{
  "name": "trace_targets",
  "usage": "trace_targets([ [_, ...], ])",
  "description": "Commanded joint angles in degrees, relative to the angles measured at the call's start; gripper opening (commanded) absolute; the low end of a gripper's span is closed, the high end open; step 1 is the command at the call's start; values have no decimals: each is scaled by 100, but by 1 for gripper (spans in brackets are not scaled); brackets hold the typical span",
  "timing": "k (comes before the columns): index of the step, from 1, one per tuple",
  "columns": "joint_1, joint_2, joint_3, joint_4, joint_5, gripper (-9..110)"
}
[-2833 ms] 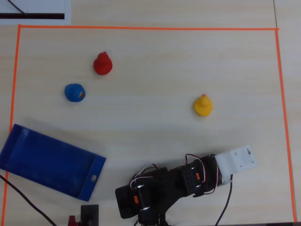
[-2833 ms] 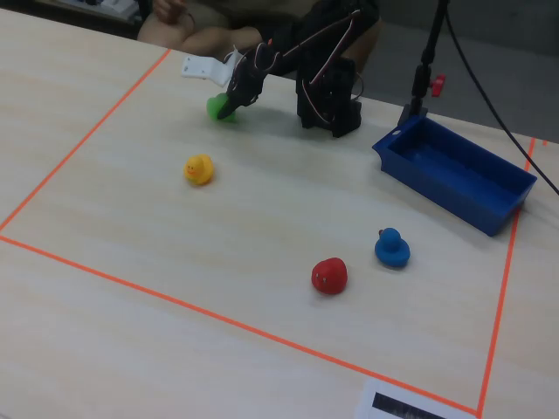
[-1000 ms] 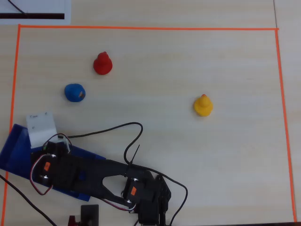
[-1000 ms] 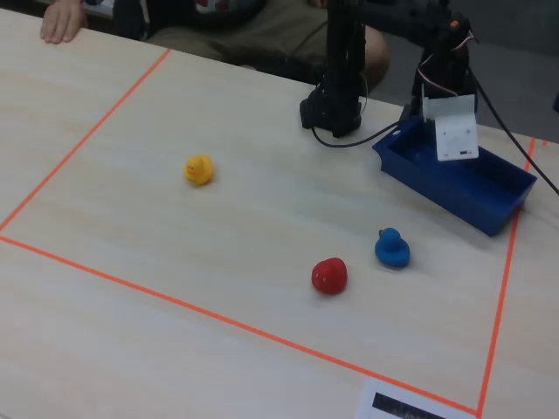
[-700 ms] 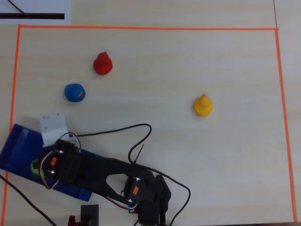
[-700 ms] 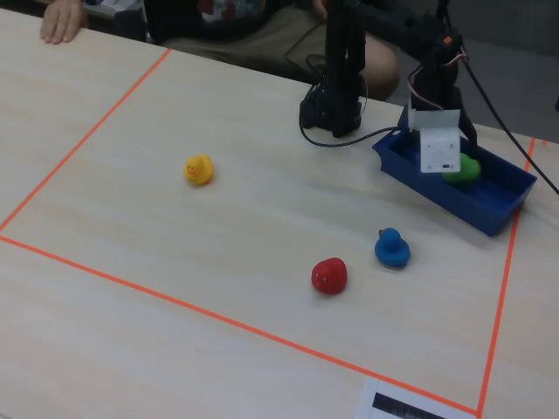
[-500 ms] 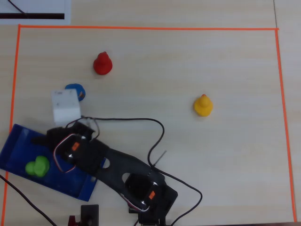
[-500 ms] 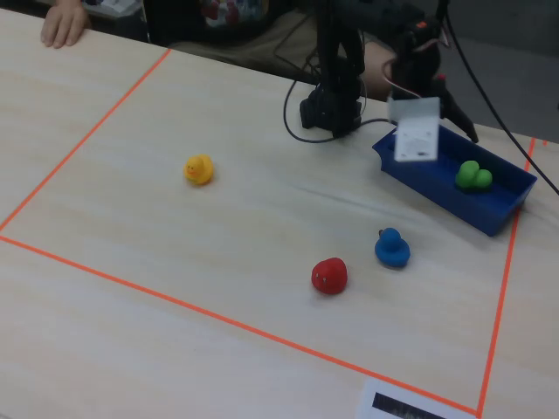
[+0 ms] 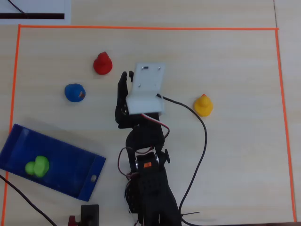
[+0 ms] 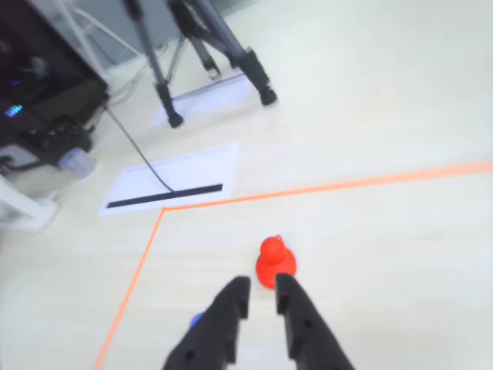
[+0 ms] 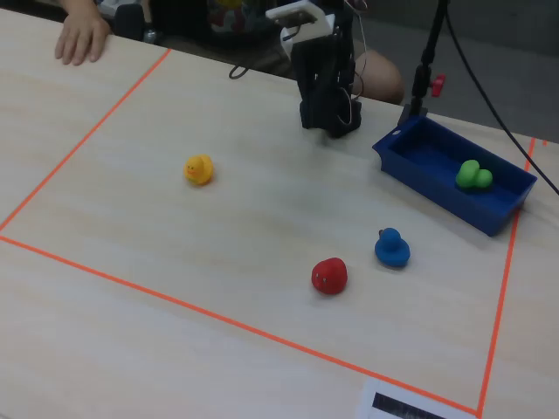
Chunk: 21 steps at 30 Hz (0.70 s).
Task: Grasp green duck and put it into box.
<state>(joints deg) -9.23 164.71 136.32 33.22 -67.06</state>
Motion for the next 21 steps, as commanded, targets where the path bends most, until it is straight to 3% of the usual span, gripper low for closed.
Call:
trace_targets([
  [1,-114,1837,1450,9,-448,0],
  [13,387,2496,4175,2707,-800,0],
  [17,352,2496,4192,4008,-879,0],
  [21,334,2496,4192,4184,-765,0],
])
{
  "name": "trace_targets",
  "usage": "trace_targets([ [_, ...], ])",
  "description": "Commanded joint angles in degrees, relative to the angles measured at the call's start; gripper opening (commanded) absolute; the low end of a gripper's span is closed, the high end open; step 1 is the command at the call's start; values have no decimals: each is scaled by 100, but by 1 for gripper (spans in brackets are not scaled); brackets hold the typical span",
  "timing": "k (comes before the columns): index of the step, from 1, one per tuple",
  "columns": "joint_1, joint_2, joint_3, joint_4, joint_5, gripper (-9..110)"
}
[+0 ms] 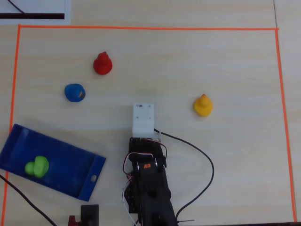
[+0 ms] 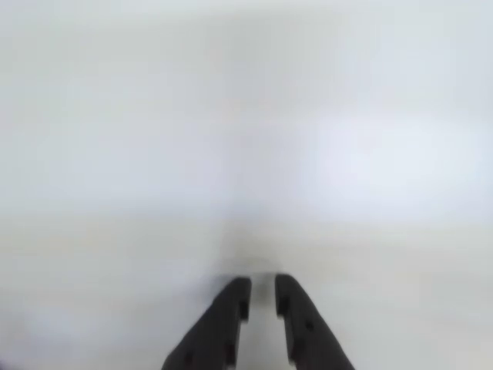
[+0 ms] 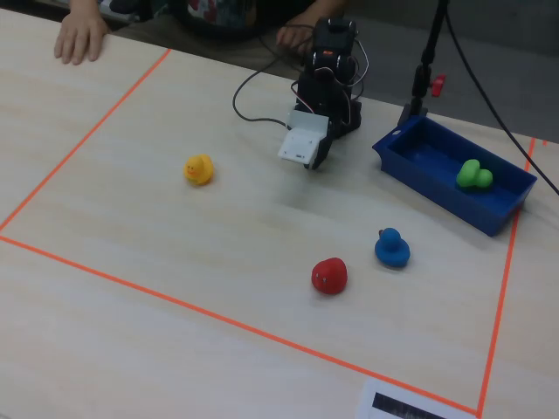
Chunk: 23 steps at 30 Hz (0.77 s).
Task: Grasp green duck and put it into box.
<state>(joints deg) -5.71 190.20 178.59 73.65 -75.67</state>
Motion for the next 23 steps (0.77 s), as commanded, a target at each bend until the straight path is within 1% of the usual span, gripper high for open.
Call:
trace_targets([
  [1,26,-53,-35,141,97,0],
  [6,299,-53,-35,149,97,1],
  [23,299,-53,-35,149,97,1],
])
